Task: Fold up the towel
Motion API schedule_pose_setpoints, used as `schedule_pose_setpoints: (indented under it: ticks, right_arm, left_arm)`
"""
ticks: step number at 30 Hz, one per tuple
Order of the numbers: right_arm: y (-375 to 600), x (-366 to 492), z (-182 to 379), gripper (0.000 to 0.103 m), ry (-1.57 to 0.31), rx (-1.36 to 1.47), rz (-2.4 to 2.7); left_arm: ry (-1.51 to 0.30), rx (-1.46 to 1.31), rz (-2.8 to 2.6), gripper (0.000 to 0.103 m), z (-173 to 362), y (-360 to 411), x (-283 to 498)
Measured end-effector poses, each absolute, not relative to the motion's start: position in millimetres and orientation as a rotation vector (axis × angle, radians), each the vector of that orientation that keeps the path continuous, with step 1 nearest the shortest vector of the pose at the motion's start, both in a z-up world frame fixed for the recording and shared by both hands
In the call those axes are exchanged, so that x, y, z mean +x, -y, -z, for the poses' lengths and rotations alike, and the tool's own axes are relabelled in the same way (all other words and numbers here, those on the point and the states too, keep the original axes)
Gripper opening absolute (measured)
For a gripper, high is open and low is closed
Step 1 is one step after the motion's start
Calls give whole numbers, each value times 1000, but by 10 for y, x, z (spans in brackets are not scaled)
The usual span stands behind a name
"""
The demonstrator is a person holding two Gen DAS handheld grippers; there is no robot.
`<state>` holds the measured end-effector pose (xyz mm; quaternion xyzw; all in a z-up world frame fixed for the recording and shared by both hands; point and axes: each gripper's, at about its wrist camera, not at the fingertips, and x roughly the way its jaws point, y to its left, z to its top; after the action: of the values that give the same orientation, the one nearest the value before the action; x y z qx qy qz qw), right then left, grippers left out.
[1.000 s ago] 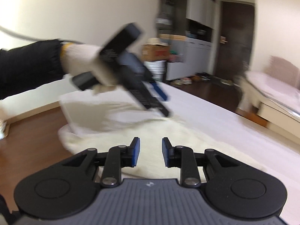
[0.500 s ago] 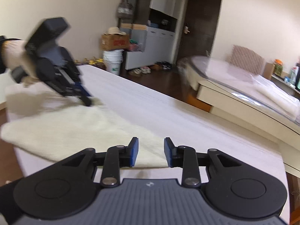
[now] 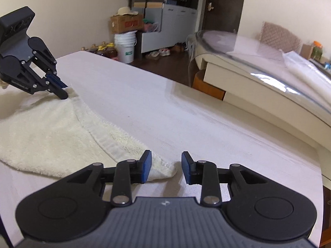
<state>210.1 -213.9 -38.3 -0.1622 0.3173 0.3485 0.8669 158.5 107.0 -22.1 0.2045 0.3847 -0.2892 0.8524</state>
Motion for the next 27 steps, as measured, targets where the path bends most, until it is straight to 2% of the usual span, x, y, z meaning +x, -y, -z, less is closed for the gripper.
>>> schedule_pose_setpoints:
  ticks: [1, 2, 3, 4, 8, 14, 19, 22, 23, 27]
  right_arm:
    - [2148, 2124, 391, 34, -671, -338, -736]
    - [2153, 2137, 390, 29, -683, -332, -746]
    - [2155, 2147, 389, 19, -690, -327, -754]
    - [2150, 2136, 394, 15, -684, -334, -754]
    - [2171, 2084, 421, 11, -628, -378, -718]
    - [2281, 2223, 398, 11, -549, -422, -603]
    - [2333, 2444, 433, 12, -565, -442, -569]
    - [2356, 2429, 446, 16, -559, -451, -567]
    - [2374, 2411, 434, 20, -553, -442, -562]
    - [2438, 2340, 389, 24, -543, -402, -547]
  left_arm:
    - [-808, 431, 608, 8, 221, -1069, 1584]
    - [-807, 432, 608, 8, 222, -1069, 1582]
    - [-806, 432, 607, 8, 222, -1069, 1581]
    - [-805, 427, 605, 8, 220, -1071, 1584]
    - [-789, 410, 602, 8, 211, -1043, 1645]
    - [-756, 392, 577, 8, 166, -918, 1978]
    - [-755, 400, 574, 8, 197, -748, 2174]
    - [-764, 396, 554, 8, 215, -724, 2169]
    - [-767, 392, 544, 8, 220, -720, 2162]
    - [-774, 383, 499, 8, 230, -679, 2097]
